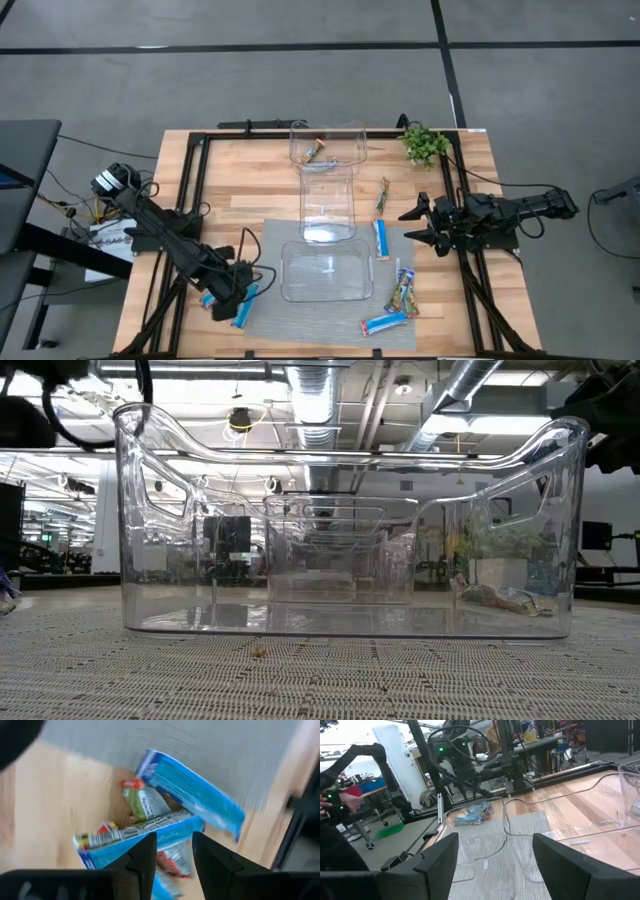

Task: Pick and place Granola Bars by type
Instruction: Put the blue granola bar into the middle transparent bin

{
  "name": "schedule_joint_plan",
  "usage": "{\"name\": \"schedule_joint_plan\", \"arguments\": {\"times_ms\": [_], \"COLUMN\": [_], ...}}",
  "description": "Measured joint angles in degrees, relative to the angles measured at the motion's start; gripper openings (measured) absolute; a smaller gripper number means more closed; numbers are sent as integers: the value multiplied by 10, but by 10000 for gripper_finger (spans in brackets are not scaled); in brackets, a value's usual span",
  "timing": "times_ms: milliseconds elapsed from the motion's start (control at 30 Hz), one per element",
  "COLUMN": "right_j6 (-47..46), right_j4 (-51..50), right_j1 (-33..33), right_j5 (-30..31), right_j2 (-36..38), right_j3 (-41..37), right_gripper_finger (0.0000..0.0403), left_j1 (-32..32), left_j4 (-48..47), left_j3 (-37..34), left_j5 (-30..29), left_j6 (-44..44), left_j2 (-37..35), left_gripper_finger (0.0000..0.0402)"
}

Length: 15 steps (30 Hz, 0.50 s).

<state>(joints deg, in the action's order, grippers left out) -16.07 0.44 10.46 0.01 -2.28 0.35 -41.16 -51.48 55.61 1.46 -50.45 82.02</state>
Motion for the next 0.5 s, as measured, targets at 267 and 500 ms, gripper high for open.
{"name": "schedule_joint_plan", "arguments": {"times_ms": [267, 500], "right_j6": [0, 0], "right_j4": [0, 0], "right_j1": [0, 0], "right_j5": [0, 0], "right_j2": [0, 0], "right_j3": [0, 0], "right_gripper_finger": [249, 249], "left_j1": [-36, -48], "left_j4": [0, 20], "left_j3": [0, 0], "left_j5": [10, 9], "left_j6": [354, 593], "left_j2": [0, 0], "left_gripper_finger": [116, 116]}}
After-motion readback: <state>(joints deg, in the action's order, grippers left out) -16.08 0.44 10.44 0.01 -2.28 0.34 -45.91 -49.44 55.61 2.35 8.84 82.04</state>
